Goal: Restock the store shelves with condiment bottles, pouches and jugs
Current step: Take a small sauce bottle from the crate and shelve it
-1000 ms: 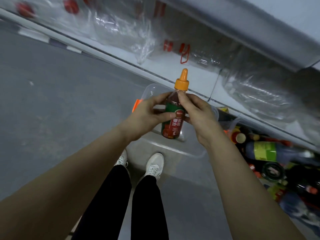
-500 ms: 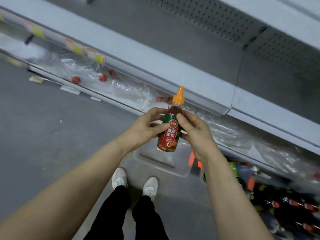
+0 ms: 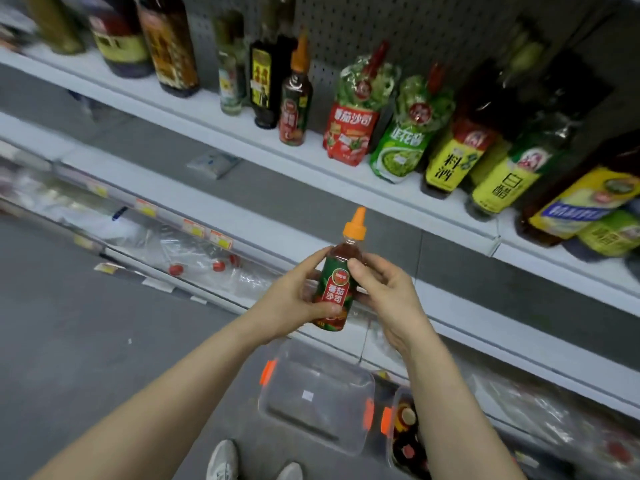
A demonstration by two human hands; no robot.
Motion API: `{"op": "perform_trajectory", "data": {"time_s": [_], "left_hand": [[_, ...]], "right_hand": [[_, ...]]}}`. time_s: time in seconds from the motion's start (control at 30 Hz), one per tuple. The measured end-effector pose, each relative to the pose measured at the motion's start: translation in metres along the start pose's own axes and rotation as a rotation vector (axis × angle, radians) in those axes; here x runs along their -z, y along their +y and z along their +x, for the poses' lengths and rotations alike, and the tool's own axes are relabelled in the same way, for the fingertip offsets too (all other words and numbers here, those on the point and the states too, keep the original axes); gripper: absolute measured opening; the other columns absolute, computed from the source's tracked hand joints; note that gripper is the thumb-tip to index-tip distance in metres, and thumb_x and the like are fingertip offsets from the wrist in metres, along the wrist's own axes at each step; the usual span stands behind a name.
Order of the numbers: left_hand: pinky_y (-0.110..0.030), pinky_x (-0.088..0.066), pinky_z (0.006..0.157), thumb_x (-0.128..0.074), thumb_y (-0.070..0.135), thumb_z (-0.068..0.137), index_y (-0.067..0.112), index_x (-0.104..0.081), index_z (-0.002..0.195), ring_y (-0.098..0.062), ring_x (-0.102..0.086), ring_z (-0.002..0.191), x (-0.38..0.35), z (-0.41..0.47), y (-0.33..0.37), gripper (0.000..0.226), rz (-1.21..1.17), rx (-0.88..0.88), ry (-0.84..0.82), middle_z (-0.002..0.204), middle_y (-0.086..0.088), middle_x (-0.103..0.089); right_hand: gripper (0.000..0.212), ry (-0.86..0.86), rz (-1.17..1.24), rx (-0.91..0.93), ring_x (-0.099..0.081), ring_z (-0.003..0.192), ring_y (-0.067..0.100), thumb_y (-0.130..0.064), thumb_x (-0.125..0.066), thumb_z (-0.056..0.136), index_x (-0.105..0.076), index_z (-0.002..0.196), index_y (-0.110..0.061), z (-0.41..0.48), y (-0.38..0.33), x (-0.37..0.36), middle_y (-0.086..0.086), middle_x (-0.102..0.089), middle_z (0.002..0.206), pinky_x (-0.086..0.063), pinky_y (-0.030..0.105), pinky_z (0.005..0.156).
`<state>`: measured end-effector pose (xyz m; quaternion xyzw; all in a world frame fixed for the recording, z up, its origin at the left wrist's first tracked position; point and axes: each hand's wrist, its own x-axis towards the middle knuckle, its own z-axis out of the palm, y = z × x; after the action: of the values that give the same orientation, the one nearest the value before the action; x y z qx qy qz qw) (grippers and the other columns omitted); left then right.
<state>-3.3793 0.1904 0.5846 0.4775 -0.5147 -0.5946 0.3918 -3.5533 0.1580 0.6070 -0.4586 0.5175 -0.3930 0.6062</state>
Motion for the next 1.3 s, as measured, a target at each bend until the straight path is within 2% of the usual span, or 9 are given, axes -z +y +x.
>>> {"op": "perform_trajectory", "data": {"time_s": [0.1, 0.2, 0.33, 0.43, 0.6, 0.8, 0.97, 1.1, 1.3], "left_hand": [[-0.032, -0.06, 0.082, -0.079, 0.003, 0.08, 0.034, -0.034, 0.15, -0.022, -0.072, 0.099, 0.003, -0.006, 0.032, 0.089, 0.016, -0.034, 0.035, 0.13, -0.006, -0.055], [-0.031, -0.06, 0.078, -0.079, 0.004, 0.08, 0.034, -0.035, 0.15, -0.02, -0.073, 0.097, 0.007, -0.013, 0.058, 0.088, 0.019, -0.098, 0.045, 0.129, -0.002, -0.055], [-0.032, -0.06, 0.079, -0.079, 0.004, 0.08, 0.035, -0.038, 0.147, -0.019, -0.072, 0.099, 0.011, -0.019, 0.083, 0.084, 0.047, -0.168, 0.085, 0.128, 0.004, -0.056], [-0.037, -0.06, 0.085, -0.08, 0.005, 0.08, 0.032, -0.04, 0.144, -0.019, -0.071, 0.103, 0.018, -0.023, 0.095, 0.081, 0.057, -0.191, 0.13, 0.13, 0.001, -0.056], [-0.02, -0.057, 0.076, -0.082, 0.007, 0.078, 0.029, -0.045, 0.135, -0.006, -0.069, 0.101, 0.041, -0.019, 0.108, 0.07, 0.085, -0.211, 0.186, 0.126, 0.01, -0.058], [-0.019, -0.056, 0.082, -0.08, 0.007, 0.08, 0.035, -0.047, 0.127, -0.003, -0.068, 0.105, 0.086, 0.015, 0.108, 0.064, 0.104, -0.244, 0.162, 0.128, 0.008, -0.058], [-0.016, -0.054, 0.082, -0.079, -0.001, 0.079, 0.038, -0.047, 0.122, 0.0, -0.066, 0.105, 0.128, 0.051, 0.108, 0.066, 0.147, -0.269, 0.154, 0.121, 0.005, -0.062], [-0.013, -0.052, 0.083, -0.078, -0.001, 0.078, 0.043, -0.047, 0.121, 0.003, -0.065, 0.104, 0.161, 0.085, 0.112, 0.069, 0.194, -0.295, 0.129, 0.119, 0.012, -0.064], [-0.024, -0.055, 0.091, -0.077, -0.003, 0.079, 0.043, -0.047, 0.121, -0.002, -0.064, 0.107, 0.19, 0.12, 0.111, 0.069, 0.288, -0.327, 0.1, 0.117, 0.013, -0.065]], "right_hand": [[0.028, -0.075, -0.032, 0.074, -0.071, 0.107, 0.013, -0.013, -0.076, 0.088, -0.071, 0.111, -0.026, -0.009, -0.031, 0.0, -0.004, -0.076, 0.11, -0.058, 0.021, 0.08], [0.039, -0.108, -0.048, 0.132, -0.071, 0.105, 0.008, -0.008, -0.081, 0.082, -0.069, 0.114, -0.026, -0.014, -0.058, -0.003, -0.008, -0.076, 0.11, -0.056, 0.018, 0.079], [0.049, -0.107, -0.063, 0.195, -0.071, 0.107, 0.013, -0.005, -0.082, 0.08, -0.065, 0.125, -0.015, -0.017, -0.086, -0.01, 0.002, -0.074, 0.116, -0.058, 0.024, 0.086], [0.051, -0.117, -0.073, 0.215, -0.07, 0.11, 0.012, -0.007, -0.083, 0.08, -0.064, 0.126, -0.018, -0.019, -0.1, -0.019, 0.001, -0.072, 0.12, -0.058, 0.03, 0.092], [0.053, -0.135, -0.121, 0.238, -0.07, 0.105, 0.006, -0.004, -0.084, 0.078, -0.062, 0.123, -0.02, -0.01, -0.114, -0.039, -0.002, -0.072, 0.119, -0.057, 0.019, 0.08], [0.046, -0.036, -0.181, 0.254, -0.072, 0.096, 0.006, -0.007, -0.087, 0.075, -0.065, 0.11, -0.026, 0.028, -0.119, -0.072, -0.01, -0.076, 0.1, -0.056, 0.016, 0.069], [0.044, 0.062, -0.275, 0.331, -0.07, 0.096, 0.004, -0.01, -0.088, 0.074, -0.065, 0.104, -0.032, 0.064, -0.126, -0.102, -0.014, -0.074, 0.103, -0.055, 0.019, 0.079], [0.047, 0.145, -0.294, 0.365, -0.068, 0.098, 0.001, -0.01, -0.087, 0.075, -0.062, 0.101, -0.04, 0.095, -0.132, -0.127, -0.017, -0.071, 0.104, -0.055, 0.02, 0.083], [0.051, 0.259, -0.293, 0.348, -0.067, 0.105, 0.009, -0.012, -0.087, 0.075, -0.059, 0.101, -0.045, 0.125, -0.127, -0.149, -0.017, -0.069, 0.108, -0.055, 0.027, 0.09]]}}
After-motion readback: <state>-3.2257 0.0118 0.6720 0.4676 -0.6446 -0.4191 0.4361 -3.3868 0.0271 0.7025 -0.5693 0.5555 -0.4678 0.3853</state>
